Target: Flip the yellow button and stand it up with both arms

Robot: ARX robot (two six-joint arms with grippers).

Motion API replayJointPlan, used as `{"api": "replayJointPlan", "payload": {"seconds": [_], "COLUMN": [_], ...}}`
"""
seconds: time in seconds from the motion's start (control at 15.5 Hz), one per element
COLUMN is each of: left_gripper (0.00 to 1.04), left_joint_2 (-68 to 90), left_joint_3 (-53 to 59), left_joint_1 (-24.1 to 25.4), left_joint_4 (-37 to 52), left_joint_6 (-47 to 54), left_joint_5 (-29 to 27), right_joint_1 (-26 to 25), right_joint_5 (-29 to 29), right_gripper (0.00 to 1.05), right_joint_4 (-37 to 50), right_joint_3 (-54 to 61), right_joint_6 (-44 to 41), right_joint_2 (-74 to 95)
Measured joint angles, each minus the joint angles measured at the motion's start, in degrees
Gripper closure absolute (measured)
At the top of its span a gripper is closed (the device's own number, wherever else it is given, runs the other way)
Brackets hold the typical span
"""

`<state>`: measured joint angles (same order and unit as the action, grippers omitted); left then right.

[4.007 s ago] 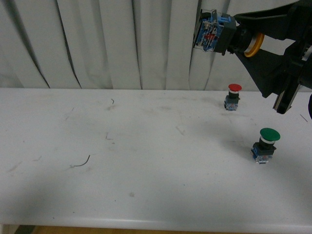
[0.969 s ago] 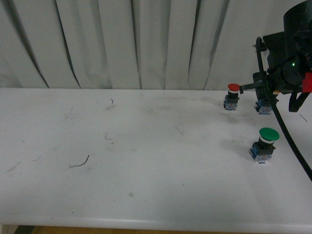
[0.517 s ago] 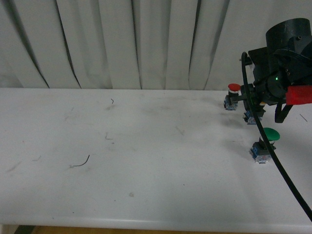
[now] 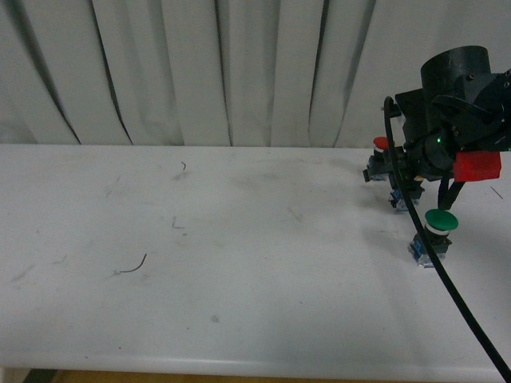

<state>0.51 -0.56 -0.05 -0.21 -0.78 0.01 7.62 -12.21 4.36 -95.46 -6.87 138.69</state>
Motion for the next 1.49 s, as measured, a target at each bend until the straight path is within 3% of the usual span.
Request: {"api": "replayJointPlan", "payload": {"seconds": [1.03,1.36,1.42,1.49], "left_gripper": [0.07,0.07,0.07,0.07], "left_joint_2": [0.00,0.00,0.00,0.00], "left_joint_3": [0.00,0.00,0.00,0.00], "left_joint_1": [0.00,0.00,0.00,0.00], "left_joint_4": [0.00,0.00,0.00,0.00], "left_joint_6": [-0.02,-0.02,-0.02,0.00], "left_joint_5": [0.00,0.00,0.00,-0.02], "right_joint_1": [0.63,0.61,0.61,0.59], "right_joint_5": [-2.80,-2.60,-2.56,-2.51], "right_gripper": [0.70,0.12,0.04,0.07], "right_joint_4": [-0.04,0.44,0.72,1.22], "right_joint_3": [-0.50,-0.50,-0.50,-0.48], "right_joint_6": [-0.02,-0.11,-0.11,-0.09], "right_joint_2": [1.53,1.55,1.55,1.53]}}
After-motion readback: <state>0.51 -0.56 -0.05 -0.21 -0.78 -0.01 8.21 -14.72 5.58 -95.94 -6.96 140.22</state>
